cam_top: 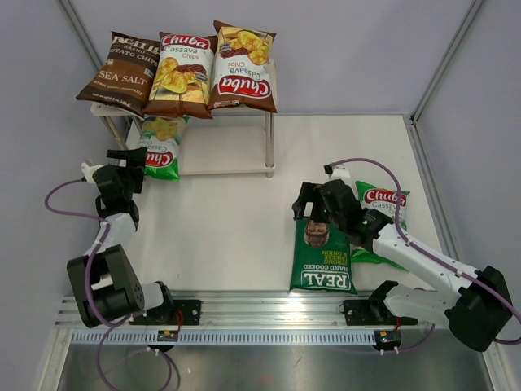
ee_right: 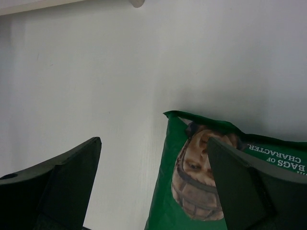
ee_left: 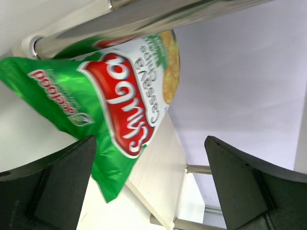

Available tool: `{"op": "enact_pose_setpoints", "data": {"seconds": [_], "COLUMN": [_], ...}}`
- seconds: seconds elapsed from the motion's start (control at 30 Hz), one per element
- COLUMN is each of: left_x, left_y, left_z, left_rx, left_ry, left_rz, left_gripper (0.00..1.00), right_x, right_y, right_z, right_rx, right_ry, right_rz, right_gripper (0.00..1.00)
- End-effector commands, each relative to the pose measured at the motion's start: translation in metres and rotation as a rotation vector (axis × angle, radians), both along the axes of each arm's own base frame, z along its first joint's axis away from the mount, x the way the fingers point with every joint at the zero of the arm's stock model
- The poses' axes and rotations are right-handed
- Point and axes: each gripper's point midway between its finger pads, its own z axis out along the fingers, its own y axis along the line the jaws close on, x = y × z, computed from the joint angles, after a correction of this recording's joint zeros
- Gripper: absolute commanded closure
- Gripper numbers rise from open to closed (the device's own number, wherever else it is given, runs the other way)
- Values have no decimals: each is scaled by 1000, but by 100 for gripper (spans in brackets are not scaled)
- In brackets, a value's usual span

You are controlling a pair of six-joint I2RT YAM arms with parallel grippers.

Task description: Place and organize the chips bags onto the shelf

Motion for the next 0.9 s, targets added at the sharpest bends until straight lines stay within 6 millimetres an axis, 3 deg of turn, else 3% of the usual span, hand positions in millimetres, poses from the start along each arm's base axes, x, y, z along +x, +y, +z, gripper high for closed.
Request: {"op": "enact_pose_setpoints", "data": {"seconds": [0.0,0.07,0.13,0.17,0.23,0.47,0.57,0.63,0.73,0.8,0.87], "left_x": [-15,-22,-30,-37,-46,-94,-118,-133,-157,-178,-193], "left_y": [6,0,-6,-14,-24,-90,-121,-145,-180,-199,-203], "left_z": [5,5,21,20,42,70,71,62,52,41,26], "left_rx": [42,32,49,41,90,227,304,324,351,384,397], "left_ry": [31,59,43,69,41,34,38,48,50,72,122], "left_rz": [39,21,-2,-32,-77,-377,-483,-577,-730,-833,-875], "left_gripper": [1,1,1,1,1,1,1,1,1,1,1], "right_x": [12,16,20,23,24,13,9,8,1,-4,-14], "right_y": [-4,-16,-34,-43,-64,-95,-115,-109,-119,-119,-120], "right_z": [11,6,2,4,2,-6,-6,-3,-8,-14,-24], "right_rx": [32,17,-4,-24,-73,-80,-33,19,3,-4,-7], "right_ry": [25,56,78,70,76,88,70,79,127,167,209], "right_rz": [25,-14,-77,-119,-206,-331,-424,-365,-375,-366,-375], "right_gripper": [1,1,1,0,1,0,1,0,0,0,1]}}
